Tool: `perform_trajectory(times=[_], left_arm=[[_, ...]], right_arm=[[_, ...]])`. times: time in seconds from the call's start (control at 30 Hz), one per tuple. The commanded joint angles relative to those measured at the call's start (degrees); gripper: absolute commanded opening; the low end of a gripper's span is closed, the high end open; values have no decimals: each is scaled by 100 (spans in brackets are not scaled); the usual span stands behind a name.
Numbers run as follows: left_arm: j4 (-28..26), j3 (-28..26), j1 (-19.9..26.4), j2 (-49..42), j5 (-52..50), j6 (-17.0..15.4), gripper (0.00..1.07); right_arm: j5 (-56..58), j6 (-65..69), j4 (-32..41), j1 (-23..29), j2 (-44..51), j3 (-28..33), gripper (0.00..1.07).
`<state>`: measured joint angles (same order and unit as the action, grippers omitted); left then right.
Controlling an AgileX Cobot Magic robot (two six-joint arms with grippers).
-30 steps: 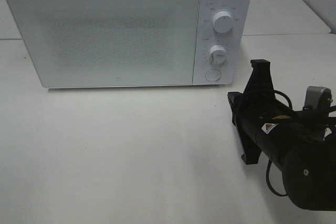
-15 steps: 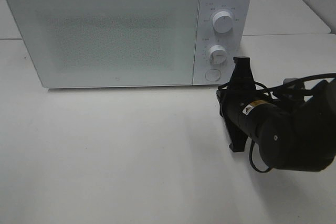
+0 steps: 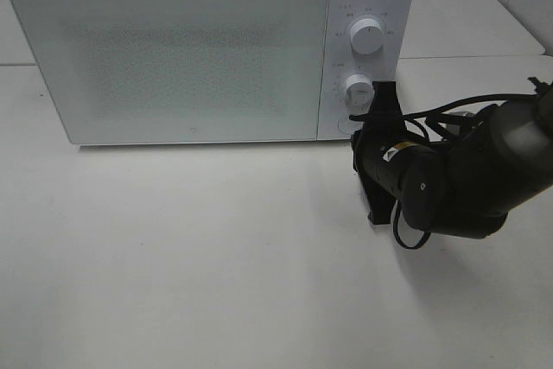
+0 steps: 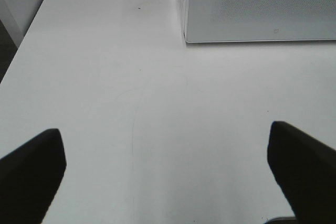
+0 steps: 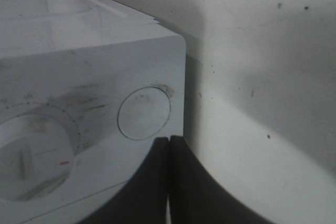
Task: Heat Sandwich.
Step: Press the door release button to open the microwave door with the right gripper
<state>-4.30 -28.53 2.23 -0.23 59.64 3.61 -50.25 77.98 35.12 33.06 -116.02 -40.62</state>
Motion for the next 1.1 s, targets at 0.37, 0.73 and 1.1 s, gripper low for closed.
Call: perform_trajectory(times=[0.37,0.73,1.1], left_arm=[[-6,17,-6,-143,-11,-11,101],[-6,17,-6,-143,-11,-11,101],[-6,17,-6,-143,-11,-11,101]], right_arm=[[269,-195,-155,-378,-407,-682,0],[23,-321,-327,-407,-407,-900,0],[-372,-229,-476,-407,-407,-900,0]])
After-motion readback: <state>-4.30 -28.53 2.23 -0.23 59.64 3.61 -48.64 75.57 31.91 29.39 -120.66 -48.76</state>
